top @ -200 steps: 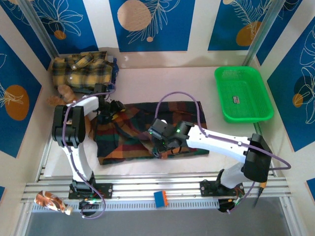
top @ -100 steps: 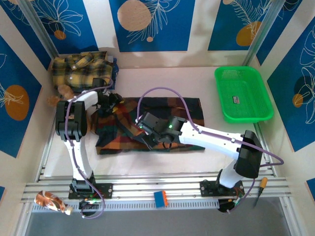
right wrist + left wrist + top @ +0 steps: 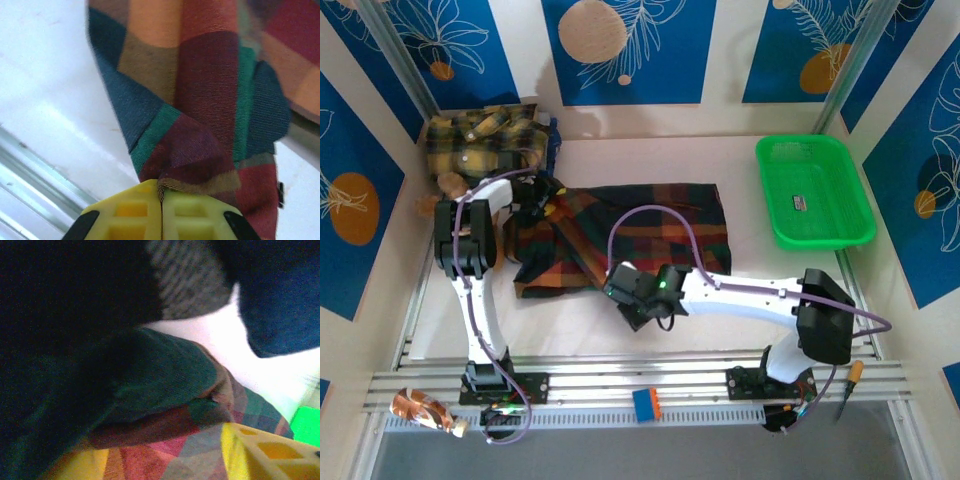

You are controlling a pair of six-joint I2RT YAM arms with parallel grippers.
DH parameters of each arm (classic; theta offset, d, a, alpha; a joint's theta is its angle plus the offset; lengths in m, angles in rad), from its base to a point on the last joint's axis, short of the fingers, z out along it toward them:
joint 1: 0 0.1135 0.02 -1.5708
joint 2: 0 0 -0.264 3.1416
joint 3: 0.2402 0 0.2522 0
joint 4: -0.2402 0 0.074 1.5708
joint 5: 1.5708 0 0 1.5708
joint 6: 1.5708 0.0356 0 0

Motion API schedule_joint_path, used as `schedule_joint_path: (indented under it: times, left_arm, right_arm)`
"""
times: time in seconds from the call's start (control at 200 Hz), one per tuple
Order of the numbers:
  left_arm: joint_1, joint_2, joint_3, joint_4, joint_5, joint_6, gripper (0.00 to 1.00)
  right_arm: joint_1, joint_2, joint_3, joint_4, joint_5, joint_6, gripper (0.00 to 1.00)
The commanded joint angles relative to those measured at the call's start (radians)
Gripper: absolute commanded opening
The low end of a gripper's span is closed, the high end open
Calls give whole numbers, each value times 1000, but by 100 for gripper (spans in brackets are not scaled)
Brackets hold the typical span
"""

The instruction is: Fold and stack the long sleeve shirts

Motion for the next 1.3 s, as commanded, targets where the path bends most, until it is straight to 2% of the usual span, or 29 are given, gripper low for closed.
schedule_joint_path:
  times: [0.0,0.05,0.155,0.245,0.265,0.345,0.535,0.68,0.86,0.945,1.045,1.18,1.241,1.296]
  left_arm:
    - [16,-9,-76,71,47,17,73]
    - [16,-17,-104,104,84,5,79]
    - [15,-57,-157,164,124,-21,87]
    - [8,-97,-181,174,156,-24,93]
    - [6,-108,-184,175,162,-24,96]
    - [2,-152,-192,178,187,-25,99]
    - [2,-271,-184,73,193,48,100]
    - [5,-330,-142,-69,156,161,100]
    - [8,-401,-114,-138,119,210,100]
    - [7,-439,-87,-185,88,247,100]
    - [7,-491,-65,-243,21,300,100]
    - [6,-546,-56,-294,-49,343,100]
    - [3,-572,-63,-305,-70,357,100]
    - [-1,-597,-80,-304,-83,371,100]
  right_arm:
    - [-71,-43,40,-84,11,66,28]
    - [-90,-47,44,-83,-9,97,39]
    - [-97,-56,14,-51,-61,144,49]
    - [-76,-36,25,-53,-112,154,52]
    - [-63,-26,33,-48,-125,140,52]
    - [1,35,86,-50,-139,66,56]
    - [67,264,221,-122,-212,-76,56]
    - [77,318,214,-121,-231,-78,56]
    - [77,372,180,-114,-253,-97,55]
    - [61,435,201,-167,-202,-76,48]
    - [25,462,201,-176,-150,-50,25]
    - [-26,436,245,-168,-158,-92,6]
    - [-48,408,288,-175,-188,-125,0]
    - [-66,362,321,-164,-227,-157,0]
